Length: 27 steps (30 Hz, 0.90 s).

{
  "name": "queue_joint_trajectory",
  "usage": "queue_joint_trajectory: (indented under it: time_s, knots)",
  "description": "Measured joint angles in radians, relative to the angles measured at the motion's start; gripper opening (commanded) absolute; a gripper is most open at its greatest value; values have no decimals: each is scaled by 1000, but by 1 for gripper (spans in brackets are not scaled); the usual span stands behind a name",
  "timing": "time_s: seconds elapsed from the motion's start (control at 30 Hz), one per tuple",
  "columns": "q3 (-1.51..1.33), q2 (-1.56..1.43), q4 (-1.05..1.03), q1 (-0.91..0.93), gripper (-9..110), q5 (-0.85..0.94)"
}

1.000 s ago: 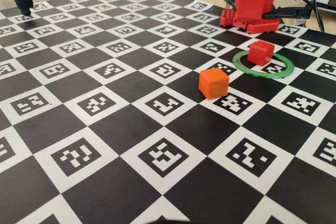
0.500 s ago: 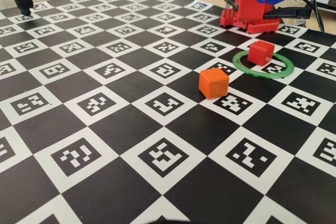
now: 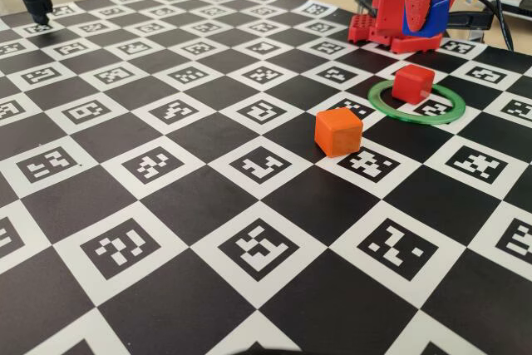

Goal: Grab the red cube then put it in the green circle then put the blue cube on top and finally the orange cube on top

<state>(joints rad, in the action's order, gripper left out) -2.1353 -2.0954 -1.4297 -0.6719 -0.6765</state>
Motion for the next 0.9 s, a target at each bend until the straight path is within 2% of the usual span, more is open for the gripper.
queue_joint_trajectory:
  time_s: [0.9]
  knots:
    - [-176,-163,127,-8,-5,54]
